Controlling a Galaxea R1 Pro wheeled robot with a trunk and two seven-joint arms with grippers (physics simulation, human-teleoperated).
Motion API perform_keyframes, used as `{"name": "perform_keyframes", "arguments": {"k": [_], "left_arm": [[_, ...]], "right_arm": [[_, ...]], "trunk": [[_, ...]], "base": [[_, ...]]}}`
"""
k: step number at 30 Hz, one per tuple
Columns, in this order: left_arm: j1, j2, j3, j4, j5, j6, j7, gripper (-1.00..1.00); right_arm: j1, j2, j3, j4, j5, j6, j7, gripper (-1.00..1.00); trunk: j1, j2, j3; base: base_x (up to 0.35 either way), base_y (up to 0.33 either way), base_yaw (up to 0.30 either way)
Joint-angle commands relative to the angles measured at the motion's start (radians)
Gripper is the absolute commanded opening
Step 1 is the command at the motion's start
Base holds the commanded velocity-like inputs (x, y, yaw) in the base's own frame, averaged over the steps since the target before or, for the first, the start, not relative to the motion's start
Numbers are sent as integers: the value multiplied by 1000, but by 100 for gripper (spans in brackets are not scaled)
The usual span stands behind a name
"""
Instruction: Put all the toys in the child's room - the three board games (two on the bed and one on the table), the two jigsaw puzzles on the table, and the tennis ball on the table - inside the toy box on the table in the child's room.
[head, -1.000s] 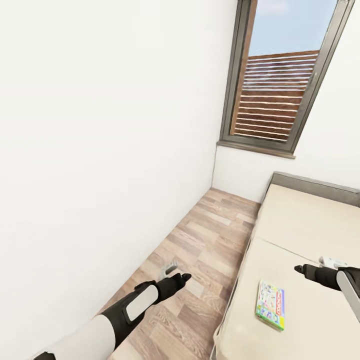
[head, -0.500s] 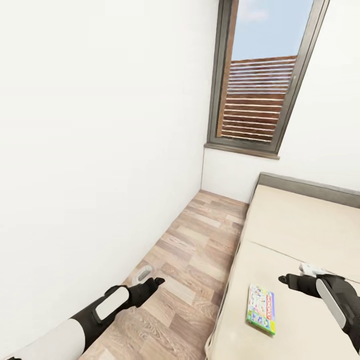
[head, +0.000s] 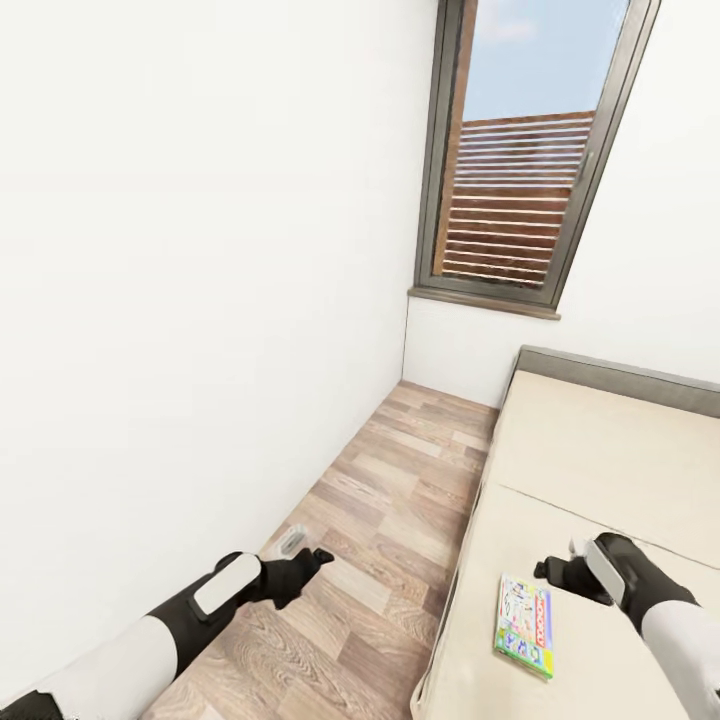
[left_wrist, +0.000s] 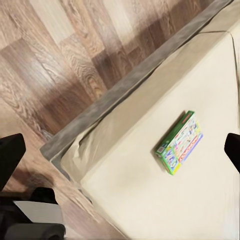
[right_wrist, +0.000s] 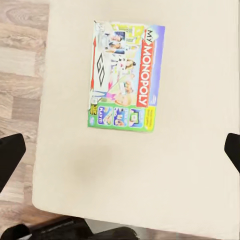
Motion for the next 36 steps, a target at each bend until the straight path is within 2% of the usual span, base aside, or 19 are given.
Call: {"name": "perform_keyframes", "arguments": {"k": [1,2,3,6,9,10,14,15,18,20,24,29,36], "left_arm": [[-3,0,-6,-3,20,0,11,100],[-5,-1,-6,-4,37,2,18,100],[-5,-1,-6,-4,45,2,20,100],[-7,-3,-6,-4,63,3,26,100],[-7,-8,-6,-4,69,3,27,100],[-8,-25,-6,-2,74,2,29,100],[-7,-29,-5,-2,75,1,29,100],[-7,-29,-4,-2,76,-2,28,100],[-7,-29,-4,-2,77,-4,28,100],[-6,-27,-4,-2,77,-4,27,100],[-5,-23,-4,-1,77,-5,21,100],[-5,-22,-4,0,76,-5,18,100],[-5,-21,-4,0,75,-7,17,100]], "right_arm": [[-40,2,-5,60,-6,-6,-11,100],[-99,4,-12,143,-11,-32,-22,100],[-120,5,-16,170,-13,-44,-27,100],[-169,8,-19,230,-17,-71,-37,100],[-185,10,-19,250,-16,-85,-37,100],[-197,7,-23,263,-15,-119,3,100],[-196,0,-24,266,-13,-132,79,100],[-189,-6,-26,265,-13,-139,133,100],[-176,-17,-27,265,-12,-165,201,100],[-161,-43,-28,265,-13,-206,279,100],[-149,-74,-30,262,-17,-247,340,100],[-144,-87,-32,249,-19,-274,369,100],[-143,-72,-27,238,-15,-288,356,100]], "trunk": [[1,-2,-2],[4,-9,-5],[8,-16,-9],[20,-37,-18],[31,-58,-27],[35,-65,-31],[50,-93,-43],[54,-100,-46],[66,-121,-56],[73,-135,-62],[89,-163,-74],[108,-198,-90],[135,-247,-110]], "base": [[3,0,0],[2,0,0],[2,0,0],[1,0,0],[0,0,0],[0,0,0],[0,0,0],[0,0,0],[0,0,0],[0,0,0],[0,0,0],[0,0,0],[0,0,-11]]}}
